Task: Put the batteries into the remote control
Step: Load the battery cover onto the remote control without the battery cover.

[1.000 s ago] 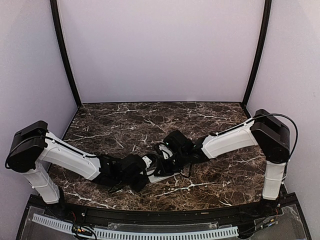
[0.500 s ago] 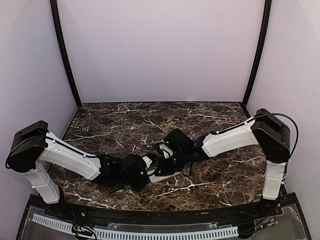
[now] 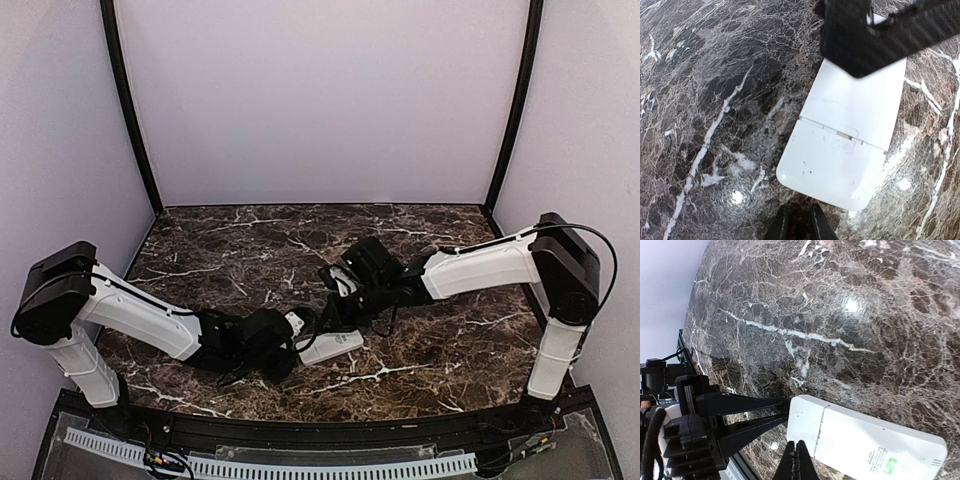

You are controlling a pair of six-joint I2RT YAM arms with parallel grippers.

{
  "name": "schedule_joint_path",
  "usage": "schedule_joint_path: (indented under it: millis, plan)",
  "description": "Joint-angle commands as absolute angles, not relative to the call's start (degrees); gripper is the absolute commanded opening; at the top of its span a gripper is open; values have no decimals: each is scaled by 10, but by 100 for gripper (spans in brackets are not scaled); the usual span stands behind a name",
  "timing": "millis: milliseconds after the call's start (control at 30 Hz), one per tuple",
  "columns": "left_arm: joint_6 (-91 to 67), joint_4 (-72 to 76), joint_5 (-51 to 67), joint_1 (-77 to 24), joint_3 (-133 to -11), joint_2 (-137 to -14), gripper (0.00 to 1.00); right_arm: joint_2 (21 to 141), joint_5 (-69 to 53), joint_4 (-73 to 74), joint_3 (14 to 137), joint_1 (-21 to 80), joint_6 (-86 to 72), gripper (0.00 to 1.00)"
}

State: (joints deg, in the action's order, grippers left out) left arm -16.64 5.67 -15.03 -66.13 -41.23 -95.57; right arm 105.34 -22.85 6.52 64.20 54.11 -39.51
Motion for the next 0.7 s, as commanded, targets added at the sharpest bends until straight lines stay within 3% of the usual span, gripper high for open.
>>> schedule_joint_path:
  millis: [0, 300, 667]
  plan:
    - [-161, 12, -135, -660, -407, -974, 15, 1019, -172, 135, 632, 521, -380, 0]
    - [-163, 11, -140, -659, -407, -972, 15, 1003, 93, 389, 654, 475, -347, 0]
    - [-164, 9, -142, -657, -407, -972, 15, 1134, 125, 441, 742, 534, -307, 0]
